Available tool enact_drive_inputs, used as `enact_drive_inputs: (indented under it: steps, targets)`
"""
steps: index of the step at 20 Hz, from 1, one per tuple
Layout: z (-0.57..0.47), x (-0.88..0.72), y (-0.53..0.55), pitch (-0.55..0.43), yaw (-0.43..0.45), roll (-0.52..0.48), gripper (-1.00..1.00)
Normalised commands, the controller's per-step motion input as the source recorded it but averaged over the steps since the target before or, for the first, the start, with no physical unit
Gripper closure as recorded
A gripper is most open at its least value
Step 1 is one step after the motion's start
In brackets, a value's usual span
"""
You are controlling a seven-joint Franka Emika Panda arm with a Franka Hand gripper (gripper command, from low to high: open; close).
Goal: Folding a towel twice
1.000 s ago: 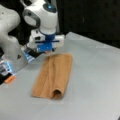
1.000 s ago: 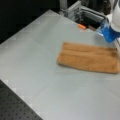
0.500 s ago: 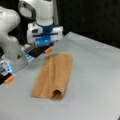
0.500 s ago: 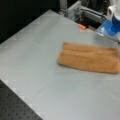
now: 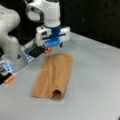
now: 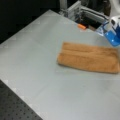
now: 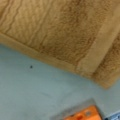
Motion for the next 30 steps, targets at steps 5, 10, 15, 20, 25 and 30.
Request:
enact_drive_inputs:
  steps: [5, 10, 15, 20, 25, 30]
  targets:
    - [0.20, 0.51, 0.34, 0.333, -0.030, -0.241, -1.00]
    - [0.16, 0.41, 0.16, 0.281, 0.096, -0.359, -1.00]
    - [-0.10, 0.41, 0.15, 0.141, 0.113, -0.389, -1.00]
    - [-0.11, 0.36, 0.27, 0.060, 0.037, -0.317, -1.00]
    - [-0.05, 0.27, 0.31, 0.038, 0.044, -0.191, -1.00]
    - [-0.05, 0.22, 0.23, -0.014, 0.057, -0.185, -1.00]
